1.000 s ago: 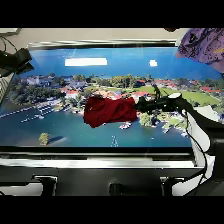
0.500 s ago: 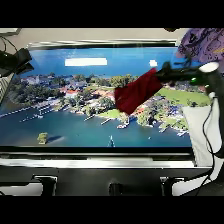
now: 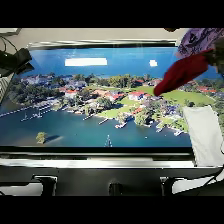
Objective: Fold the clothes and pants, and hang the long-sleeved shirts on hangers.
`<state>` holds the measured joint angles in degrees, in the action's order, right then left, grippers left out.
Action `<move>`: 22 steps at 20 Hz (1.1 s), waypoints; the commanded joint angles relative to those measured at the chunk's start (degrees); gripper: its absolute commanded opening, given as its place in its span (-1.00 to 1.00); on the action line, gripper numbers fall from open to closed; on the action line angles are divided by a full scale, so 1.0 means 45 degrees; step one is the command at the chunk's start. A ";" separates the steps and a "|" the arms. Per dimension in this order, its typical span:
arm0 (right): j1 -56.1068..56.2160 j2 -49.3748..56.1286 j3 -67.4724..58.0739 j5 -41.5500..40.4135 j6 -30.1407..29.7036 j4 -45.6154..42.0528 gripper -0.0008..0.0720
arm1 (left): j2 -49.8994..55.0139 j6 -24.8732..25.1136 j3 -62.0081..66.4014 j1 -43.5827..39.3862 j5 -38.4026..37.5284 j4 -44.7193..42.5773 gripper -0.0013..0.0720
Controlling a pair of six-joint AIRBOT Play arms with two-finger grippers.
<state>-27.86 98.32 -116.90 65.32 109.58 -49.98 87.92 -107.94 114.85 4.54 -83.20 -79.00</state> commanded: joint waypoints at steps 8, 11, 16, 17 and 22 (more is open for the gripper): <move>-0.1409 -0.1316 -0.0204 0.1836 0.4027 -0.4692 -0.92 | 0.0005 -0.0005 -0.0005 0.0005 -0.0214 0.0520 -0.92; -0.1413 -0.1472 -0.0204 0.3123 0.4614 -0.5654 -0.92 | 0.0005 0.0000 -0.0005 0.0005 -0.0656 0.0525 -0.92; -0.1413 -0.1520 -0.0204 0.6130 0.4260 -0.6980 -0.91 | -0.0005 0.0000 0.0000 0.0005 -0.0908 0.0554 -0.92; -0.1409 -0.1579 -0.0117 0.6645 0.3983 -0.7393 -0.91 | -0.0005 0.0000 0.0000 0.0005 -0.0908 0.0554 -0.92; -0.1409 -0.2909 0.2375 0.7431 0.3361 -1.0171 -0.92 | -0.0005 0.0000 0.0000 0.0005 -0.0991 0.0554 -0.92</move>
<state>-34.20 88.33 -111.90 95.53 126.43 -87.66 87.92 -107.96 114.85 4.54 -87.13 -76.53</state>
